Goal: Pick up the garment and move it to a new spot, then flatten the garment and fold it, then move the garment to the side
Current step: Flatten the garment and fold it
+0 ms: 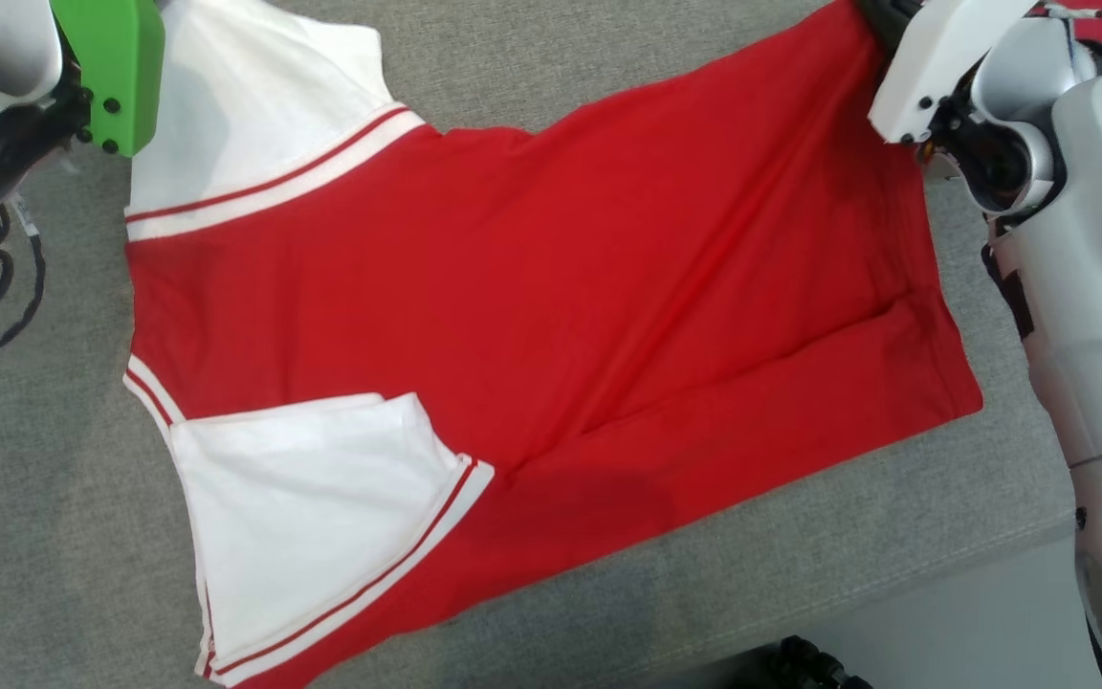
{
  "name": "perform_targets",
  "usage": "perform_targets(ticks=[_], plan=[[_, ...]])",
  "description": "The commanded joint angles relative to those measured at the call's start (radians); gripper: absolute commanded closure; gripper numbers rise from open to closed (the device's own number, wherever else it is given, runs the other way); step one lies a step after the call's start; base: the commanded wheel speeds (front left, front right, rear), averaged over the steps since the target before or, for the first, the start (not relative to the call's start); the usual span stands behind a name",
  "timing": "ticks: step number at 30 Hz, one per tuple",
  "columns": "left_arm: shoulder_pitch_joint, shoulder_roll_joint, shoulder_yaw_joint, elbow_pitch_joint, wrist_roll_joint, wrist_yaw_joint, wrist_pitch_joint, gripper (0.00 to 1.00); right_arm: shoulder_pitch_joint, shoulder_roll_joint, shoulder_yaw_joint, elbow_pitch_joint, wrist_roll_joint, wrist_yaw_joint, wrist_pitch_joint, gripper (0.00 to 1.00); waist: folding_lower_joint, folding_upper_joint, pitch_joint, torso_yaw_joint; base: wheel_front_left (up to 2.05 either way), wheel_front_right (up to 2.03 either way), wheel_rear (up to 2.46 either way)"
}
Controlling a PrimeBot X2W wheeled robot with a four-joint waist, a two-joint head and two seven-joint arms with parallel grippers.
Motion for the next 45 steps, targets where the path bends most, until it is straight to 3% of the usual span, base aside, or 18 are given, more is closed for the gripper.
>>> perform_targets(ticks=[1,7,15,21,26,33,45], plan=[[-0.034,0.02,-0.011,-0.024,-0.003,-0.002,-0.051,1.0,-0.023,-0.016,-0.016,-0.001,0.016,0.0,-0.019,1.0,0.0,0.0,0.007,0.018,0.0,0.0,0.0],[-0.084,0.039,-0.067,-0.071,0.0,-0.002,-0.242,1.0,-0.046,-0.07,-0.035,0.015,0.059,0.0,-0.063,1.0,0.0,0.0,0.009,0.062,0.0,0.0,0.0],[-0.095,0.066,-0.165,-0.147,-0.019,-0.002,-0.406,1.0,0.033,-0.162,-0.006,-0.026,0.157,0.0,-0.069,1.0,0.0,0.0,-0.015,0.115,0.0,0.0,0.0],[-0.053,0.142,-0.264,-0.278,-0.008,-0.001,-0.525,1.0,0.161,-0.256,0.024,-0.132,0.261,0.0,-0.062,1.0,0.0,0.0,-0.055,0.153,0.0,0.0,0.0],[0.02,0.209,-0.282,-0.361,-0.019,0.009,-0.585,1.0,0.279,-0.318,0.018,-0.213,0.334,0.0,-0.075,1.0,0.0,0.0,-0.097,0.183,0.0,0.0,0.0],[0.13,0.274,-0.292,-0.513,-0.042,0.074,-0.61,1.0,0.408,-0.372,0.009,-0.294,0.367,0.0,-0.081,1.0,0.0,0.0,-0.131,0.207,0.0,0.0,0.0],[0.336,0.421,-0.329,-0.815,-0.084,0.212,-0.599,1.0,0.596,-0.404,-0.044,-0.373,0.399,0.0,-0.105,1.0,0.0,0.0,-0.148,0.22,0.0,0.0,0.0]])
